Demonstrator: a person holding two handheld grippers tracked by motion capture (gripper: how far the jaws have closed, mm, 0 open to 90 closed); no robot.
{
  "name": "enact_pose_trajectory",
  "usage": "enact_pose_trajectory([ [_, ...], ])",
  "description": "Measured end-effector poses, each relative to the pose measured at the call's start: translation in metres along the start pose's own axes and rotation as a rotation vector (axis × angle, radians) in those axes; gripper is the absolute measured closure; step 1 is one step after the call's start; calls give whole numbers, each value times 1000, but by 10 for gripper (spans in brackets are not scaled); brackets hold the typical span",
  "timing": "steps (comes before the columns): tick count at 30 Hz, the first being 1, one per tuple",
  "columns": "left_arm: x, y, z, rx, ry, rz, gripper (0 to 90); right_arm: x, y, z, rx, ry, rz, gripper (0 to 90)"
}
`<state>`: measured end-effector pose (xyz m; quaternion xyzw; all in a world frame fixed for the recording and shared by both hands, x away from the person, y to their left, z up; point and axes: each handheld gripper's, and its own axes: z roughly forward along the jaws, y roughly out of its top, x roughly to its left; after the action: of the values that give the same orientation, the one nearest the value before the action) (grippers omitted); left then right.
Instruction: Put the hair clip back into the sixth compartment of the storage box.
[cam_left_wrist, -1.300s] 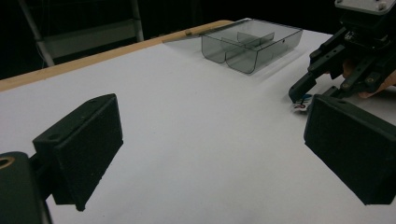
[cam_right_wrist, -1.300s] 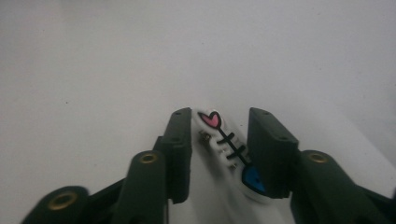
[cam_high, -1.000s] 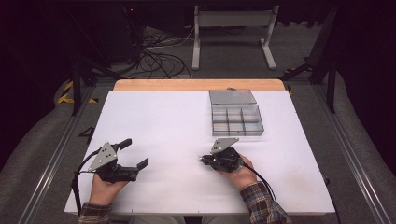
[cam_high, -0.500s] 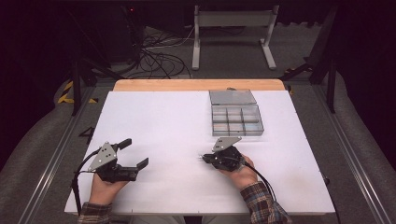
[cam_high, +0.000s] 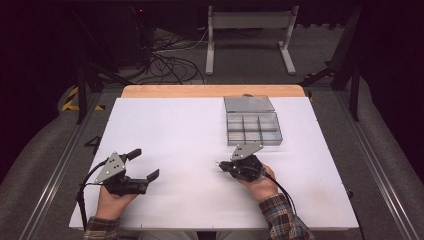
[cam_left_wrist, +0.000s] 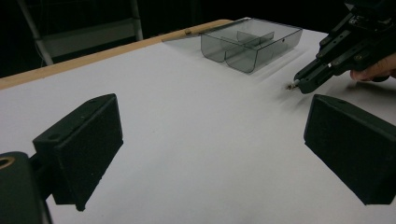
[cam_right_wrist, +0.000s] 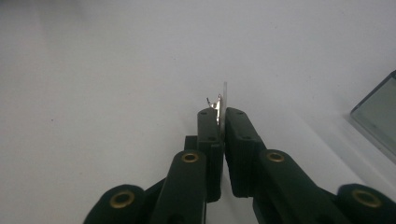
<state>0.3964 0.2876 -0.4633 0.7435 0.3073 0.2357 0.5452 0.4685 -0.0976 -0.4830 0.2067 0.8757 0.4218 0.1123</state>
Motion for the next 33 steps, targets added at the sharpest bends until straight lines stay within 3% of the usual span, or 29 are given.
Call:
enact_pose_trajectory([
  [33, 0, 0, 0, 3, 2, 8, 49, -12, 2, -19, -61, -65, 6, 856],
])
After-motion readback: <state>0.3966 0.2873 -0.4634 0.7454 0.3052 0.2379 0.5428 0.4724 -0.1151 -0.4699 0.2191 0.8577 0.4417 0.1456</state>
